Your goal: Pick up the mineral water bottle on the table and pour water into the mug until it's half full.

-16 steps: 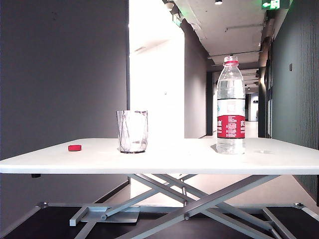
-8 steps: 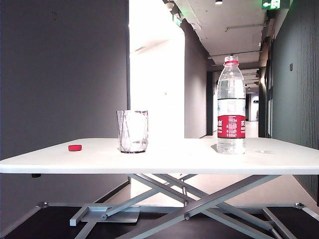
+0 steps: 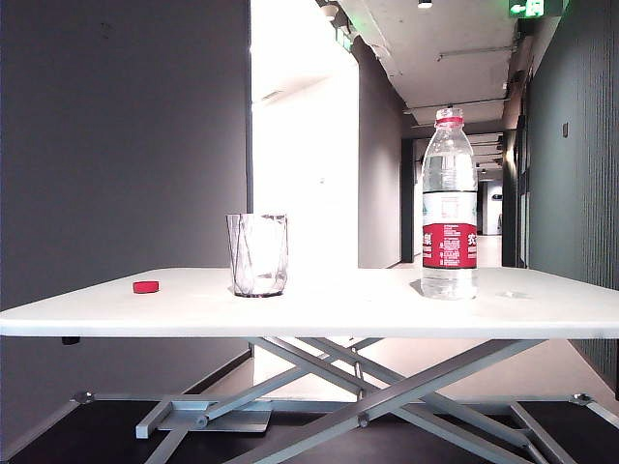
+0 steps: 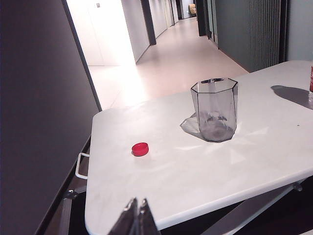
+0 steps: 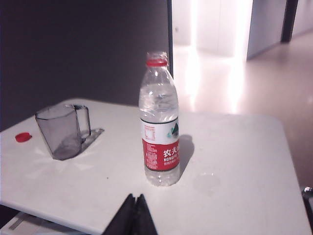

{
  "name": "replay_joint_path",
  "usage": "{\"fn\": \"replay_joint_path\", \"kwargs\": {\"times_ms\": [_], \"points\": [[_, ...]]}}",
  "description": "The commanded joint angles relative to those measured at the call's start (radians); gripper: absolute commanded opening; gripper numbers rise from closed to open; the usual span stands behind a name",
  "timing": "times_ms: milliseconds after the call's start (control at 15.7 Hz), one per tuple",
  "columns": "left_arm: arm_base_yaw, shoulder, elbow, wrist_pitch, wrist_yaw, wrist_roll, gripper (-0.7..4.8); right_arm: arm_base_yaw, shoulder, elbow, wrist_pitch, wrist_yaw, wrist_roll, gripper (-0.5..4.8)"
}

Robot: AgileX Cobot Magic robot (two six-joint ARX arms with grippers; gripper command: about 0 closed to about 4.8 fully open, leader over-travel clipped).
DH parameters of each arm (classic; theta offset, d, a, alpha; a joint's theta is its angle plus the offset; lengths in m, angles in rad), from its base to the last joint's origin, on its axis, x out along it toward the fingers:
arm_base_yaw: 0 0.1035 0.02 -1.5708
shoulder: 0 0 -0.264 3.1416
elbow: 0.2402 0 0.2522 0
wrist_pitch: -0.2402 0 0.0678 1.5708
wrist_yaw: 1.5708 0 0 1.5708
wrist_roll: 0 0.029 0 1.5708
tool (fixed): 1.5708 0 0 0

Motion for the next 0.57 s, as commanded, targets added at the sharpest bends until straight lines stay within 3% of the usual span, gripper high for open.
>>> {"fn": "replay_joint_path", "kwargs": {"times_ms": [64, 127, 318, 446, 573], "points": [[0.002, 0.000, 0.002, 0.009, 0.002, -0.004, -0.04, -0.002, 0.218, 0.068, 0.177, -0.054, 0.001, 1.37], [0.002, 0.000, 0.002, 0.009, 0.002, -0.004, -0.04, -0.002, 0.346, 0.090, 0.270, -0.084, -0.022, 2.22], [0.002, 0.000, 0.002, 0.009, 0.002, -0.004, -0.04, -0.002, 0.631, 0.141, 0.413, -0.171, -0.087, 2.51], [0.002, 0.000, 0.002, 0.009, 0.002, -0.004, -0.04, -0.002, 0.861, 0.205, 0.486, -0.234, -0.177, 3.53], [0.002, 0.000, 0.002, 0.009, 0.002, -0.004, -0.04, -0.003, 1.017, 0.261, 0.543, -0.233, -0.251, 4.08]]}}
